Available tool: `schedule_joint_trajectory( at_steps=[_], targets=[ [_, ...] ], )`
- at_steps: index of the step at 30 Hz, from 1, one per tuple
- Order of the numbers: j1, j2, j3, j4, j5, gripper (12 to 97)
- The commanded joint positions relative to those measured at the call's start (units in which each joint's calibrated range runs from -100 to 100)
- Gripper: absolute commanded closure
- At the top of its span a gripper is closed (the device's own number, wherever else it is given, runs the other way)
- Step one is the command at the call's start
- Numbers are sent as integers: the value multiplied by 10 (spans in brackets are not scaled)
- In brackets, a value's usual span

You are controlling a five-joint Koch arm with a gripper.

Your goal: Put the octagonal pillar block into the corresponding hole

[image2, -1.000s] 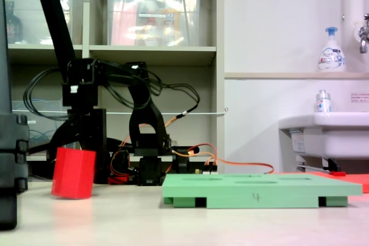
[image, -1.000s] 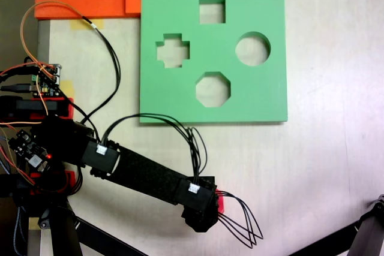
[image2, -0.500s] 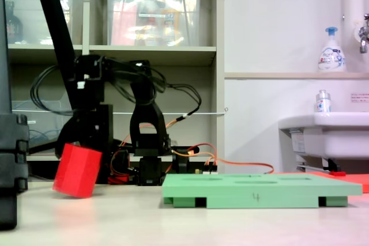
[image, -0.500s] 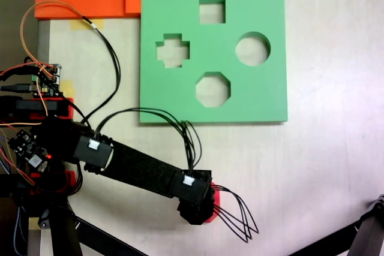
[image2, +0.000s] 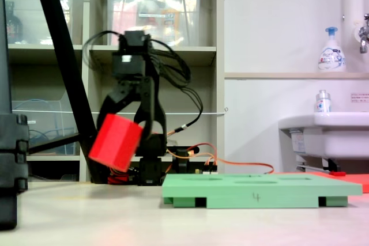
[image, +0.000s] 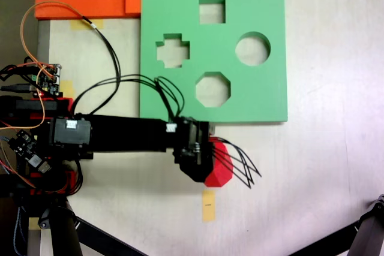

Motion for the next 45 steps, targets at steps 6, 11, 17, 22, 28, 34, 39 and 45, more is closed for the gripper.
schedule_joint_trajectory(
  at_steps=[6,11,17,22,28,34,39,45],
  targets=[
    [86,-38,9,-16,134,706],
    [131,-6,36,-16,200,706],
    [161,1,42,-16,236,706],
    [167,17,42,-16,236,706],
    [163,44,42,40,236,706],
    [161,56,42,99,237,706],
    [162,61,43,137,237,706],
    [163,72,69,144,237,706]
  ],
)
